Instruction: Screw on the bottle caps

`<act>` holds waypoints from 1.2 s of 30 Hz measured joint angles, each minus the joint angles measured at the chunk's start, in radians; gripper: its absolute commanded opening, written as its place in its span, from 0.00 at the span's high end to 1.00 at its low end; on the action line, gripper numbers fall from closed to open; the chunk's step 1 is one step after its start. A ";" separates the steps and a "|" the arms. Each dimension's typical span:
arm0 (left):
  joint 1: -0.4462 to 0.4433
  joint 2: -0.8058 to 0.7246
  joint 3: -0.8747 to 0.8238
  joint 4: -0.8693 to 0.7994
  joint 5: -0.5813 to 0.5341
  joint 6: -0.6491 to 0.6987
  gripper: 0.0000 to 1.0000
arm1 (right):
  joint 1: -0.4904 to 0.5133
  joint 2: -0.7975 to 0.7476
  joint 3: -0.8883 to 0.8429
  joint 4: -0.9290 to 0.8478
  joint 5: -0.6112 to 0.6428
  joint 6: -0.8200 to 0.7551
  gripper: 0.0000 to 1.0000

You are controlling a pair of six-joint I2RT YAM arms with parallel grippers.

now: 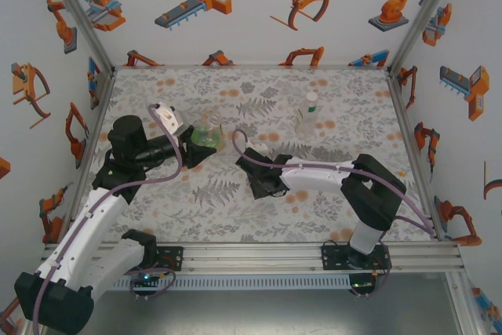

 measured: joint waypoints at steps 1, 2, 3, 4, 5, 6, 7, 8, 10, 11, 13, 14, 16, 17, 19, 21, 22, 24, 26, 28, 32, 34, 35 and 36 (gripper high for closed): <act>0.000 0.000 0.000 0.000 0.000 0.000 0.91 | 0.000 0.000 0.000 0.000 0.000 0.000 0.59; 0.000 0.000 0.000 0.000 0.000 0.000 0.91 | 0.000 0.000 0.000 0.000 0.000 0.000 0.60; 0.000 0.000 0.000 0.000 0.000 0.000 0.91 | 0.000 0.000 0.000 0.000 0.000 0.000 0.60; 0.000 0.000 0.000 0.000 0.000 0.000 0.91 | 0.000 0.000 0.000 0.000 -0.001 0.000 0.61; 0.000 0.000 0.000 0.000 0.000 0.000 0.91 | 0.000 0.000 0.000 0.000 0.000 0.000 0.62; 0.000 0.000 0.000 0.000 0.000 0.000 0.91 | 0.000 0.000 0.000 0.000 0.000 0.000 0.63; 0.000 0.000 0.000 0.000 0.000 0.000 0.91 | 0.000 0.000 0.000 0.000 0.000 0.000 0.63; 0.000 0.000 0.000 0.000 0.000 0.000 0.91 | 0.000 0.000 0.000 0.000 0.000 0.000 0.64; 0.000 0.000 0.000 0.000 0.000 0.000 0.91 | 0.000 0.000 0.000 0.000 0.000 0.000 0.65; 0.000 0.000 0.000 0.000 0.000 0.000 0.91 | 0.000 -0.001 0.000 -0.001 0.000 0.000 0.65; 0.000 0.000 0.000 -0.002 0.000 0.000 0.91 | 0.000 -0.003 0.000 -0.003 -0.001 0.000 0.66; 0.000 0.000 0.000 -0.005 0.000 0.000 0.91 | 0.000 -0.006 0.000 -0.006 0.000 0.000 0.66; 0.000 0.002 0.000 -0.013 0.000 0.001 0.92 | 0.000 -0.018 -0.003 -0.016 0.000 0.000 0.67; 0.000 0.004 0.000 -0.017 0.000 0.002 0.93 | 0.000 -0.027 -0.005 -0.022 0.000 -0.001 0.67; 0.000 0.011 0.000 -0.027 0.000 0.004 0.96 | -0.002 -0.060 -0.008 -0.037 0.000 -0.005 0.67; 0.000 0.020 0.001 -0.036 0.000 0.008 0.98 | -0.006 -0.101 -0.011 -0.047 -0.001 -0.010 0.68; 0.000 0.026 0.001 -0.042 0.000 0.009 0.99 | -0.010 -0.125 -0.012 -0.052 -0.002 -0.015 0.68; 0.000 0.035 0.004 -0.058 0.000 0.012 0.99 | -0.023 -0.177 -0.014 -0.058 -0.013 -0.027 0.68; -0.004 0.047 0.013 -0.076 0.000 0.019 0.99 | -0.039 -0.229 -0.017 -0.060 -0.026 -0.040 0.68; -0.014 0.055 0.023 -0.092 -0.001 0.030 1.00 | -0.056 -0.288 -0.021 -0.060 -0.046 -0.063 0.69; -0.048 0.058 0.041 -0.134 -0.001 0.063 1.00 | -0.087 -0.406 -0.029 -0.058 -0.092 -0.124 0.73; -0.068 0.058 0.048 -0.155 0.000 0.084 1.00 | -0.098 -0.472 -0.033 -0.058 -0.121 -0.165 0.75; -0.076 0.058 0.050 -0.163 -0.001 0.094 1.00 | -0.101 -0.497 -0.034 -0.054 -0.130 -0.184 0.76; -0.085 0.058 0.053 -0.176 0.000 0.106 1.00 | -0.103 -0.530 -0.038 -0.046 -0.143 -0.207 0.77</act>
